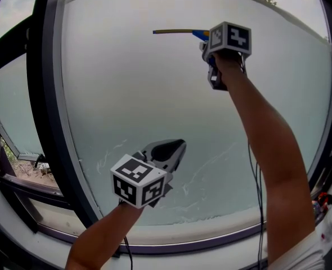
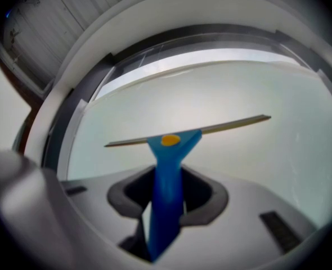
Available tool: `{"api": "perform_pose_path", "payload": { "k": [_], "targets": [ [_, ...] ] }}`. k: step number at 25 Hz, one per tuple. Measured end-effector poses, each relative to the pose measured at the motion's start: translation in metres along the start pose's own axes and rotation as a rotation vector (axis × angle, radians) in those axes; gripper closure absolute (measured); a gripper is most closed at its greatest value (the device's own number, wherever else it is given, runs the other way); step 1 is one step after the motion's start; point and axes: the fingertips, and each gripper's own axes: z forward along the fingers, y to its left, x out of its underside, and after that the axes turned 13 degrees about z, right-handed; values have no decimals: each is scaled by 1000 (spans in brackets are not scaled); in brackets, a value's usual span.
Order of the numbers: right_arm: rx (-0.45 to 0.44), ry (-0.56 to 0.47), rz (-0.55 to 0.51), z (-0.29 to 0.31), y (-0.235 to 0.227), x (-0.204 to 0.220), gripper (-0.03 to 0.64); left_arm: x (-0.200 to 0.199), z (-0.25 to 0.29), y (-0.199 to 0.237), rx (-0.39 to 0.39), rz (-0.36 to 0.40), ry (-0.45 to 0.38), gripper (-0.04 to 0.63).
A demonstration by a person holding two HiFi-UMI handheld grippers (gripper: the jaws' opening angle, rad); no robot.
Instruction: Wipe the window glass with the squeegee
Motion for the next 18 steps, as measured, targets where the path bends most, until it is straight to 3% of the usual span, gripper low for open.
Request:
{"api": "perform_pose_path", "payload": {
  "k": [18],
  "targets": [
    [5, 46, 7, -9, -15, 49, 479, 23, -9, -20, 19, -79, 17, 566]
  ]
}}
